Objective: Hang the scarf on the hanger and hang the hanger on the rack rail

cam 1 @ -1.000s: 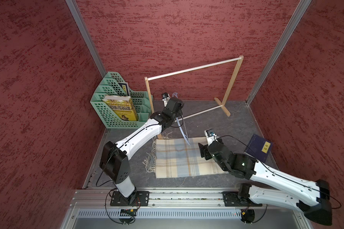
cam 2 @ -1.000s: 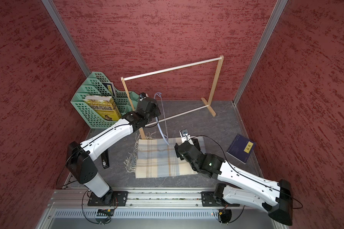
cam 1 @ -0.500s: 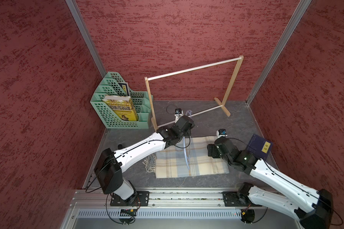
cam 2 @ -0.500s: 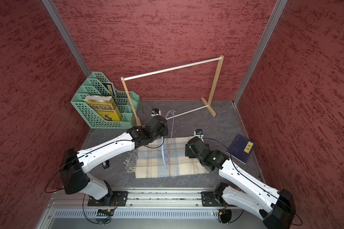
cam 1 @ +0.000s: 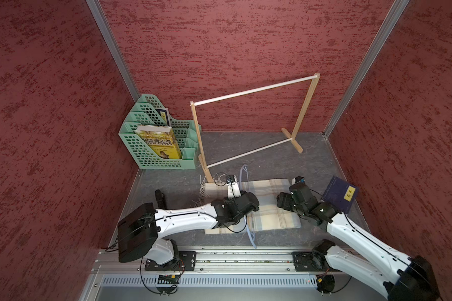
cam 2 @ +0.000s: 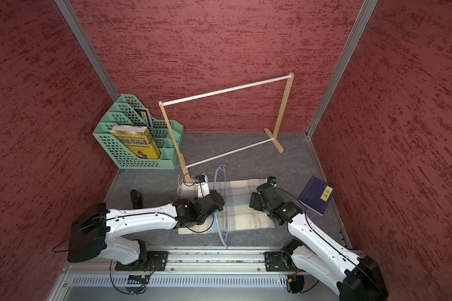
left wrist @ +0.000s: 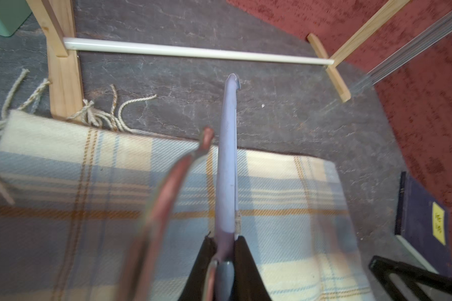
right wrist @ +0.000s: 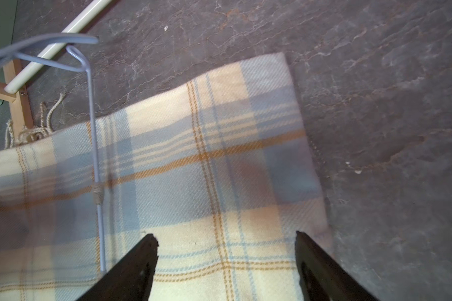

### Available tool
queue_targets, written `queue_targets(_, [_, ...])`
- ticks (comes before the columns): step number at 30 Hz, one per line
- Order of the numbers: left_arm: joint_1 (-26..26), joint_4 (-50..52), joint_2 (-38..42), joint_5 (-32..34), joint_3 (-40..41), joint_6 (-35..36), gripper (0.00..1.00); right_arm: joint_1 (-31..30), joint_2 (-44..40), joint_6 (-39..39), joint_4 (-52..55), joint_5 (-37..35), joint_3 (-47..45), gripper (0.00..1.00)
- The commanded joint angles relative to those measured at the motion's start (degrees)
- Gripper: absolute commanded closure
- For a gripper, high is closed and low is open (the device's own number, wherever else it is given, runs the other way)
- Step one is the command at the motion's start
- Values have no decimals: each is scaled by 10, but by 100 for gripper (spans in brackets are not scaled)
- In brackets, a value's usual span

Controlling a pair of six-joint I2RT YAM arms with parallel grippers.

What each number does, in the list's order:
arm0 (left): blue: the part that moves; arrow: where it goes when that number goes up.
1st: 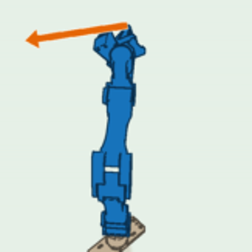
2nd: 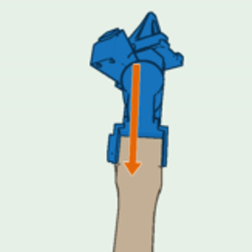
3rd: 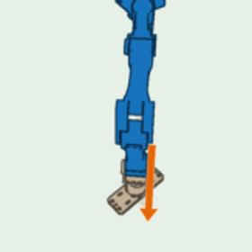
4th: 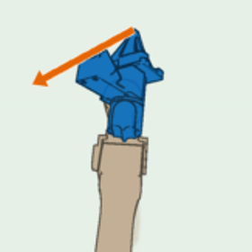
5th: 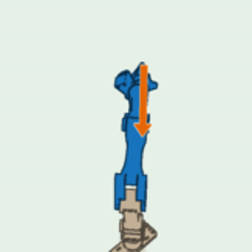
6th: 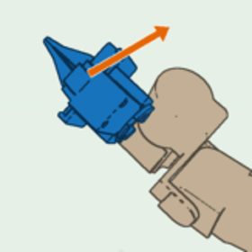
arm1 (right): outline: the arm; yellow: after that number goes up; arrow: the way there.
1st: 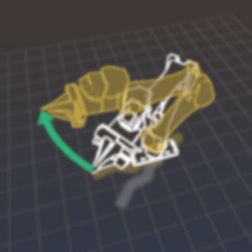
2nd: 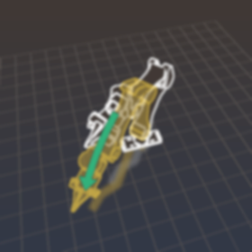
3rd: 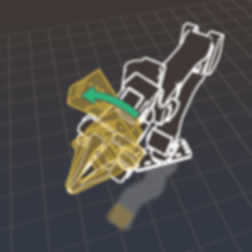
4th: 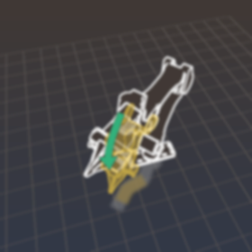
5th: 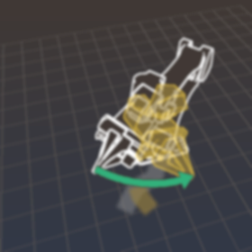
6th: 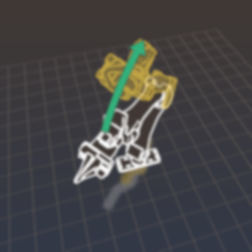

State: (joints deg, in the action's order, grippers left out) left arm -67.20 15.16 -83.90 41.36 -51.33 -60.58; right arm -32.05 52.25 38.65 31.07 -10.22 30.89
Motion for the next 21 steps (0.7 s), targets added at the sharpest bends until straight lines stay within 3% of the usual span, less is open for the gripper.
queue_targets(1, [-7, -48, -17, 60, -6, -31, 100, 9, 1, 17, -26, -1, -16, 15])
queue_targets(10, [-2, -4, -27, 49, -23, -44, 100, 25, 35, 12, -24, -3, -6, 14])
queue_targets(17, [35, -7, -51, -62, -44, 4, 100, 49, 64, -9, -22, 12, 3, 15])
queue_targets(21, [37, -21, -65, -79, -47, 10, 100, 63, 88, -15, -36, 21, -1, 15])
